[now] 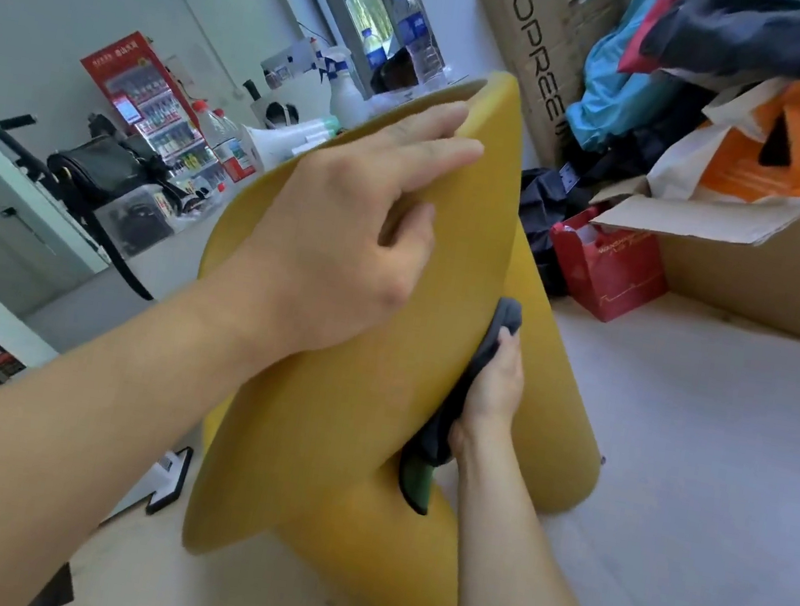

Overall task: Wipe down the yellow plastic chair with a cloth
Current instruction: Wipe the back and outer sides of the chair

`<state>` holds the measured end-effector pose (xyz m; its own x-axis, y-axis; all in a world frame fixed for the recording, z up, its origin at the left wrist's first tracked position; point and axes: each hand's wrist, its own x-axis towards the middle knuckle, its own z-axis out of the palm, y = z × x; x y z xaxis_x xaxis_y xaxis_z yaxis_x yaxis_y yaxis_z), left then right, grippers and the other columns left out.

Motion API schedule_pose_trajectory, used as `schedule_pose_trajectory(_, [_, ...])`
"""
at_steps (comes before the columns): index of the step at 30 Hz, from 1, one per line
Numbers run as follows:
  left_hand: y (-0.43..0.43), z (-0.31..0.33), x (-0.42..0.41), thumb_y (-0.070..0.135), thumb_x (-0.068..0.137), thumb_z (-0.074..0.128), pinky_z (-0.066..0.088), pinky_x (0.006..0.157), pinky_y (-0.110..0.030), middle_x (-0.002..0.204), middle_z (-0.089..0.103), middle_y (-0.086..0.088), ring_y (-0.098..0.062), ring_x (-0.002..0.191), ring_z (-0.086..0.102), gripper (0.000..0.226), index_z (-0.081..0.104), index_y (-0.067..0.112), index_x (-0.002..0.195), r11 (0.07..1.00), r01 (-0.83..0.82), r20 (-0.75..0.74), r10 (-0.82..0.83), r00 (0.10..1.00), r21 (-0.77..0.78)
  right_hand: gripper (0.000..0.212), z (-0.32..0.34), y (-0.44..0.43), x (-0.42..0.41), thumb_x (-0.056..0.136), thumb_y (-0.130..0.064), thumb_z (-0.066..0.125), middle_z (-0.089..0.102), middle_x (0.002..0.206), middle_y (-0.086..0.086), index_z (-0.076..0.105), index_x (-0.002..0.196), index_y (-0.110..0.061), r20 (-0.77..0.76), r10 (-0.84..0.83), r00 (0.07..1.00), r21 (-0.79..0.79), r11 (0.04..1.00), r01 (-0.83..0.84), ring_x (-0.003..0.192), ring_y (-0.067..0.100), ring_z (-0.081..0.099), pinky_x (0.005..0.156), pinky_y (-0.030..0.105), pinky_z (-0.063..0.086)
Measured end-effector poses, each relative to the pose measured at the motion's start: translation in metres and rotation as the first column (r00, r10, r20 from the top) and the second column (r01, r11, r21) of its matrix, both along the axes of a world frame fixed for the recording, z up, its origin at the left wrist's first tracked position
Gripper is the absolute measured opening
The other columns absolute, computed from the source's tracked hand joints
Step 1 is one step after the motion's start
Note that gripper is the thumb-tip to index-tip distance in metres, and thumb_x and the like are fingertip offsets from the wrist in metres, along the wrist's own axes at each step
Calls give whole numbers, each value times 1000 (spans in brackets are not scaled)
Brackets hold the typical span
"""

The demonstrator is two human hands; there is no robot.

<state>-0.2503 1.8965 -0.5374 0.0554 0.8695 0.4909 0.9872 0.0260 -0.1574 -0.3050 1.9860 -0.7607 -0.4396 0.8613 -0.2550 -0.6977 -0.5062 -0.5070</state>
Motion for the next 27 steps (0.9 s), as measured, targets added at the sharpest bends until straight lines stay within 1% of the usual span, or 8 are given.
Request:
schedule_pose_trajectory(3, [17,1,-1,8,87,47,15,105,0,147,44,-1,-9,135,37,45,57,16,130,999,-45,-42,44,998,-24,43,15,-14,10,94,-41,45,58,133,-6,53,135,-30,0,1,1000,-74,997,-1,122,16,54,108,46,41])
schedule_pose_trajectory(6, [41,-1,0,6,86,46,15,101,3,145,47,-2,-11,132,40,44,60,14,127,998,-55,-37,55,998,-11,43,60,-25,48,93,-39,45,57,126,-6,56,134,-29,14,-204,979,140,970,200,114,5,55,106,36,43])
schedule_pose_trajectory(11, [70,0,4,9,76,39,40,104,-22,114,65,5,-5,113,56,48,68,14,114,995,-21,375,-16,927,95,39,138,-17,83,91,-35,48,48,107,-1,62,126,-29,-29,-601,799,556,654,513,106,11,51,101,21,38])
schedule_pose_trajectory(13, [61,-3,3,10,84,43,32,108,-16,131,57,7,-1,124,47,44,63,14,123,998,-43,339,25,940,46,41,112,-12,65,91,-35,47,50,113,3,62,127,-23,49,-602,797,497,707,503,110,12,51,102,19,36])
schedule_pose_trajectory(16, [49,-10,3,5,92,47,25,111,-12,147,44,6,-3,135,36,42,55,16,132,998,-65,278,59,959,10,41,51,-13,39,100,-30,41,52,135,8,54,137,-17,183,-261,948,121,963,241,121,12,48,101,18,35])
schedule_pose_trajectory(18, [48,-11,4,5,92,46,26,108,-7,146,45,7,-2,134,37,42,57,16,130,997,-74,263,64,963,29,39,42,-29,43,102,-27,39,50,138,3,50,139,-23,177,-112,978,-21,993,118,121,12,50,101,24,38])
schedule_pose_trajectory(24, [57,-5,1,16,83,41,40,106,-27,123,64,-3,-8,117,56,44,65,13,120,989,-83,541,4,841,121,36,141,-50,78,89,-33,52,50,108,0,66,122,-27,38,-617,786,483,700,526,104,18,55,95,30,45])
schedule_pose_trajectory(27, [28,-19,-1,20,87,47,25,114,-18,147,43,2,-2,136,35,53,45,16,140,995,-96,357,78,931,33,37,112,-18,64,95,-31,49,48,129,8,60,129,-22,115,-537,835,393,797,459,124,20,46,106,21,31])
